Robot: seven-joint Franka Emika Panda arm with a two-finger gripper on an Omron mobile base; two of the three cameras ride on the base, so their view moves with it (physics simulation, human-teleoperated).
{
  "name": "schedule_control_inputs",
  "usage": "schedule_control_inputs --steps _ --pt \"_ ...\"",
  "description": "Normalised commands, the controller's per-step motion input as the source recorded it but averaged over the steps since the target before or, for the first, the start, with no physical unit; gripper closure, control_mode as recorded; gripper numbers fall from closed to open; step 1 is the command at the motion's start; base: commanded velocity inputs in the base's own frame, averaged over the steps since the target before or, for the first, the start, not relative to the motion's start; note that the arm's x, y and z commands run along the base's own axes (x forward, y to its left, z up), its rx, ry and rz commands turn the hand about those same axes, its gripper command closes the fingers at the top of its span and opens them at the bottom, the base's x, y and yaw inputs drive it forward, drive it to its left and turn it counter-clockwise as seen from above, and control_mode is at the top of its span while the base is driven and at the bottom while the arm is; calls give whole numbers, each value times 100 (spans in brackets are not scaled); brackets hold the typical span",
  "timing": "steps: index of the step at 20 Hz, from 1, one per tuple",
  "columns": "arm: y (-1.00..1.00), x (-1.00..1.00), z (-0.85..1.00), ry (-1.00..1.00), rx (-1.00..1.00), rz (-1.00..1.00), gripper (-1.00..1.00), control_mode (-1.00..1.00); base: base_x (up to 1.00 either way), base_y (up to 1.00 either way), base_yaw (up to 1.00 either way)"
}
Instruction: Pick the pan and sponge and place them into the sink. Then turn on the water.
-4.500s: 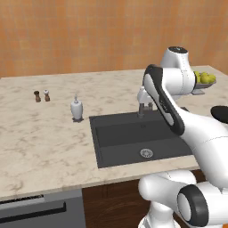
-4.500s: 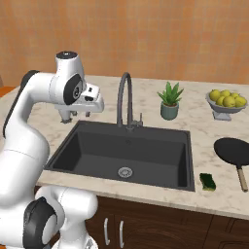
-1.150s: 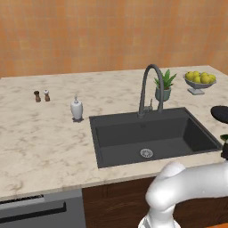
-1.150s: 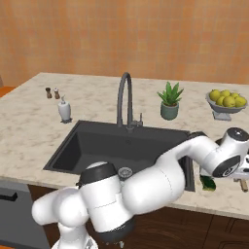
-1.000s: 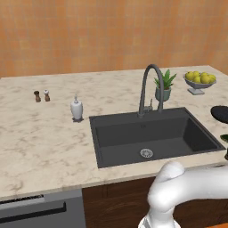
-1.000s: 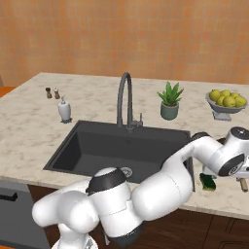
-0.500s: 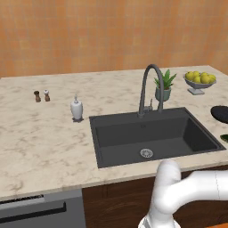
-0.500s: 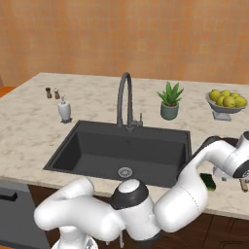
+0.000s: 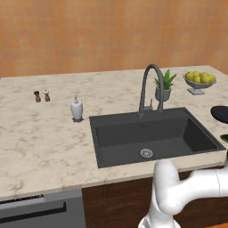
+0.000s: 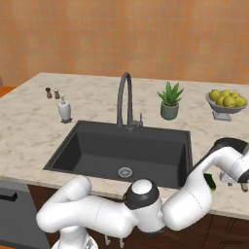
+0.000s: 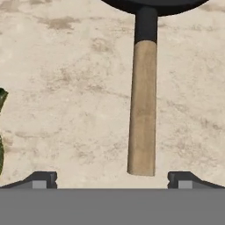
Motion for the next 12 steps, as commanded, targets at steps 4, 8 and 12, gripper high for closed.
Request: schedule_control_inputs --steps 4,8,12 --pt "-19 21 -46 0 0 3 -100 -100 0 0 0" --pt "-13 24 -49 0 0 2 -100 -100 0 0 0" --pt "-6 29 -51 1 -1 2 -100 -100 0 0 0"
